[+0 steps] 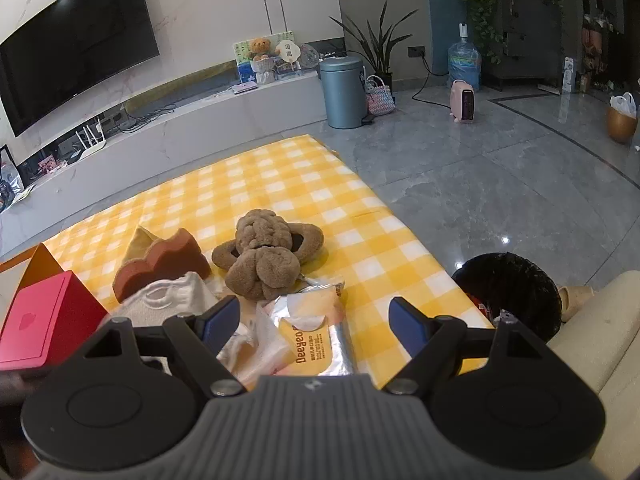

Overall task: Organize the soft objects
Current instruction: 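Lift the cream bib off the pile with the left gripper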

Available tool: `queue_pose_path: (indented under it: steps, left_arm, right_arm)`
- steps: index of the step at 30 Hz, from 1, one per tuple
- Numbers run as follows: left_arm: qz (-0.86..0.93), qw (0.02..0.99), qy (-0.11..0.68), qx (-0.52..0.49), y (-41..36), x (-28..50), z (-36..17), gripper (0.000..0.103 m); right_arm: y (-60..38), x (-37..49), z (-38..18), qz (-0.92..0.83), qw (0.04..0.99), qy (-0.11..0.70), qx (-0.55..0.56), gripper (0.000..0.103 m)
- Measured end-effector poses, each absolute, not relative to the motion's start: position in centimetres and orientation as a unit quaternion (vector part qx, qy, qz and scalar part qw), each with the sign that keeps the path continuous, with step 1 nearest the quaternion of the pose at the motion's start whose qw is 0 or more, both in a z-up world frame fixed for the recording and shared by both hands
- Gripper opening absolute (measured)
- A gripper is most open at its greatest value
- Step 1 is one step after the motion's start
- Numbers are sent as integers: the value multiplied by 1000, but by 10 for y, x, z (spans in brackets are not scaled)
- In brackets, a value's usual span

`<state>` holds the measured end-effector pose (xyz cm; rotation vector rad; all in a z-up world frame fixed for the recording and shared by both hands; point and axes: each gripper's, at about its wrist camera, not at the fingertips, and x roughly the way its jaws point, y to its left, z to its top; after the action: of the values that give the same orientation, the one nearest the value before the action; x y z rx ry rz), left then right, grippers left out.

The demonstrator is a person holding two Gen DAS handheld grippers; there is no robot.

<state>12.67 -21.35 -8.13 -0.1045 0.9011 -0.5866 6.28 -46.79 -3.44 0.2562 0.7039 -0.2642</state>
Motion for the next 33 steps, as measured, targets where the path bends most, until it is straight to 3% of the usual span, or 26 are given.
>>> queue_pose_path:
  steps: [1,3,7,12,15,18,30,33]
  left_arm:
    - [-266,865,422,-48,-211,121,-86,55]
    - [-244,879,405,-59,-204,106,-96,69]
    - [-204,892,385,-119,-191,87,-120,85]
    - [-95,898,399,-163,-188,87,-148,87]
    - [-93,921,354,-131,-193,91,-147,87]
    - [-109,903,383,-163,-190,107,-151,89]
    - [-217,875,317,-295,-176,119,-174,85]
    - [-205,858,340,-327,-178,132,-182,83]
  right_arm:
    - [-468,63,-35,-129,922,343,124,81]
    - [-468,63,-36,-131,921,345,122,81]
    - [-469,64,-37,-137,920,347,121,81]
    - [-468,63,-35,-134,922,344,120,81]
    - [-469,63,-36,-137,921,344,122,81]
    - [-469,63,-36,-139,921,344,121,81]
    - [-469,62,-36,-138,922,342,121,81]
    - [-469,62,-36,-138,921,342,121,81]
